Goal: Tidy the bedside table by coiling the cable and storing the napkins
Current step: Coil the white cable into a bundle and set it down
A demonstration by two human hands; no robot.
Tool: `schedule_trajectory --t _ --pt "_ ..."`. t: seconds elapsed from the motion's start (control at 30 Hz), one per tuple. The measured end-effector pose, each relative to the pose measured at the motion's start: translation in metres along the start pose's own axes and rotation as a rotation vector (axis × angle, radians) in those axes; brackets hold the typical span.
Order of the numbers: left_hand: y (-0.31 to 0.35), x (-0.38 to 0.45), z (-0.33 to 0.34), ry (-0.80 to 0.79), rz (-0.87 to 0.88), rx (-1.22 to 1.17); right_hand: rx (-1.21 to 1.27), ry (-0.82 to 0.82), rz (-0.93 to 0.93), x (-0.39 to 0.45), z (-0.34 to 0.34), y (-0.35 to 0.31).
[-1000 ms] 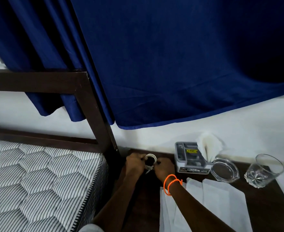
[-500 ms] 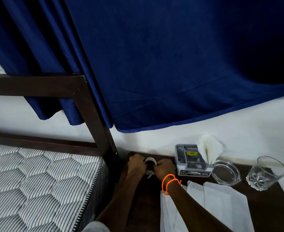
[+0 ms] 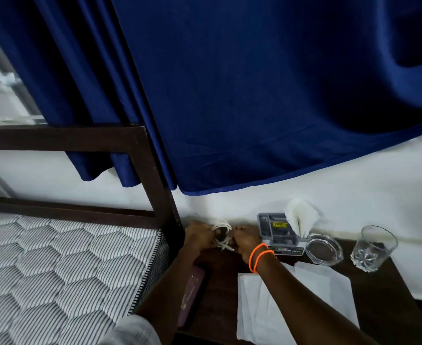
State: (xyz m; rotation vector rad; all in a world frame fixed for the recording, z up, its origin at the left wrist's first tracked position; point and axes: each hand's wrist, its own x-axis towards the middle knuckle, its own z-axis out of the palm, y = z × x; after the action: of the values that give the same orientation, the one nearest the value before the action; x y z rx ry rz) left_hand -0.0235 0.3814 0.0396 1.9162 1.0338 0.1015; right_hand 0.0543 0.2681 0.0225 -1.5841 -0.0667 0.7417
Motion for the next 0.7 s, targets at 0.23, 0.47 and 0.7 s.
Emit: schedule_trajectory --t 0.23,0.47,0.7 --pt "0.039 -0.072 -0.042 -0.058 -0.002 -0.547 0.083 -0.123 -0.061 -0.066 -0.020 -0.050" --pt "0.069 -0.129 -0.058 0.071 0.073 -0.701 -0.172 -0.077 -0.246 -0.134 -0.030 -0.081" --pt "0.080 -0.168 -0.079 0.149 0.053 -0.917 -0.171 -0.245 -0.282 -0.172 -0.049 -0.108"
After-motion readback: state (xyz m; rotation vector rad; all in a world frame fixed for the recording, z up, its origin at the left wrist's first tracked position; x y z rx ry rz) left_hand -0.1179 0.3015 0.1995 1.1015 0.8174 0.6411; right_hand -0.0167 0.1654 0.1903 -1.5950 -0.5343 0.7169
